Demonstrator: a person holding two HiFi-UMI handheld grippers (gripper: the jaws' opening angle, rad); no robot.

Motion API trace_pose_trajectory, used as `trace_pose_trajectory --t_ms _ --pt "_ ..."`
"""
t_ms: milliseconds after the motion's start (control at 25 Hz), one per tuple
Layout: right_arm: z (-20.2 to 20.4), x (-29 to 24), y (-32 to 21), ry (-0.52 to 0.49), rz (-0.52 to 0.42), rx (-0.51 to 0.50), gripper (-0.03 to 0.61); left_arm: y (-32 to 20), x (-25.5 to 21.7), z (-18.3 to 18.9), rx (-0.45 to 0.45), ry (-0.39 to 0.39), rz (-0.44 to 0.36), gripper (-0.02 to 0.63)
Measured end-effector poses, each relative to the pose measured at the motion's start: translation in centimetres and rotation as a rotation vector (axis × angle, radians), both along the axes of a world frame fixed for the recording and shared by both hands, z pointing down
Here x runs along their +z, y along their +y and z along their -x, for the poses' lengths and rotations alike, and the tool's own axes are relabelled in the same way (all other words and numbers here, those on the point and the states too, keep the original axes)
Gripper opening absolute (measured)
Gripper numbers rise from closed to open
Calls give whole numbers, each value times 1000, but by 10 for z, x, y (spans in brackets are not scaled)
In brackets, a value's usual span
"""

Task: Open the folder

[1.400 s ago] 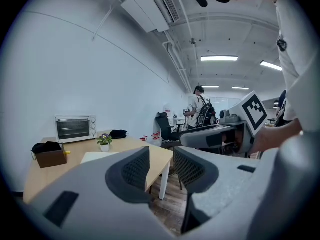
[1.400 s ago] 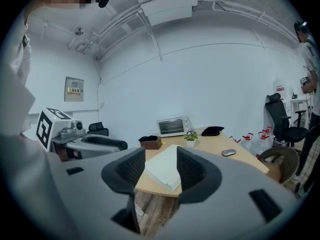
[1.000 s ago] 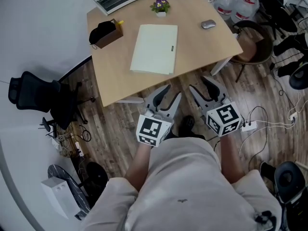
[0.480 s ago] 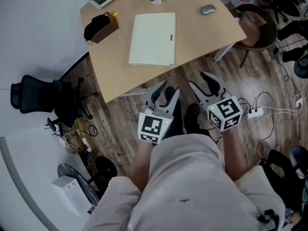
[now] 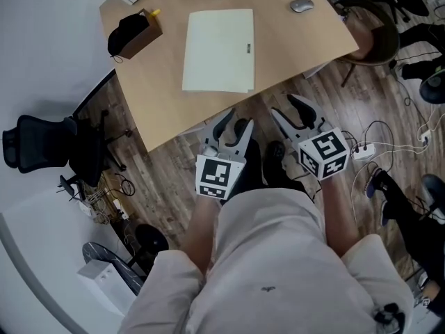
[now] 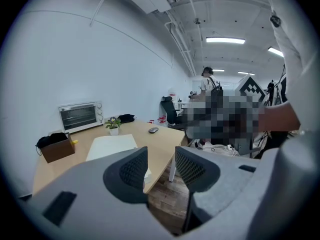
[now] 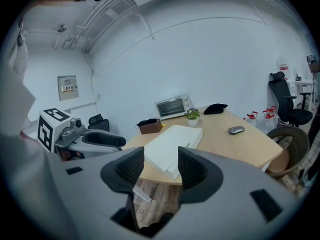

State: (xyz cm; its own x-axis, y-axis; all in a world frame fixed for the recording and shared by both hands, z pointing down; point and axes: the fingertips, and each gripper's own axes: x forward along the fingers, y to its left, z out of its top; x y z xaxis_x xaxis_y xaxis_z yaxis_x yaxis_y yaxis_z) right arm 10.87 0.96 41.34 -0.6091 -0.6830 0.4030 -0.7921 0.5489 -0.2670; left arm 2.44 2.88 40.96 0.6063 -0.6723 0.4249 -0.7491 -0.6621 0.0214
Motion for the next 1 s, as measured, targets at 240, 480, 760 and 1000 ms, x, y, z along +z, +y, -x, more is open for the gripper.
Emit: trace_pose_trajectory --t_ms 240,480,760,1000 --pt "12 13 -28 33 37 31 201 -27 22 12 57 -23 27 169" --pt "23 31 -55 57 78 59 201 -52 54 14 148 -107 31 186" --pt "24 54 -76 83 136 108 199 -65 84 7 302 -204 27 196" --pt "26 73 -93 90 178 170 199 -72 111 10 444 -342 -13 212"
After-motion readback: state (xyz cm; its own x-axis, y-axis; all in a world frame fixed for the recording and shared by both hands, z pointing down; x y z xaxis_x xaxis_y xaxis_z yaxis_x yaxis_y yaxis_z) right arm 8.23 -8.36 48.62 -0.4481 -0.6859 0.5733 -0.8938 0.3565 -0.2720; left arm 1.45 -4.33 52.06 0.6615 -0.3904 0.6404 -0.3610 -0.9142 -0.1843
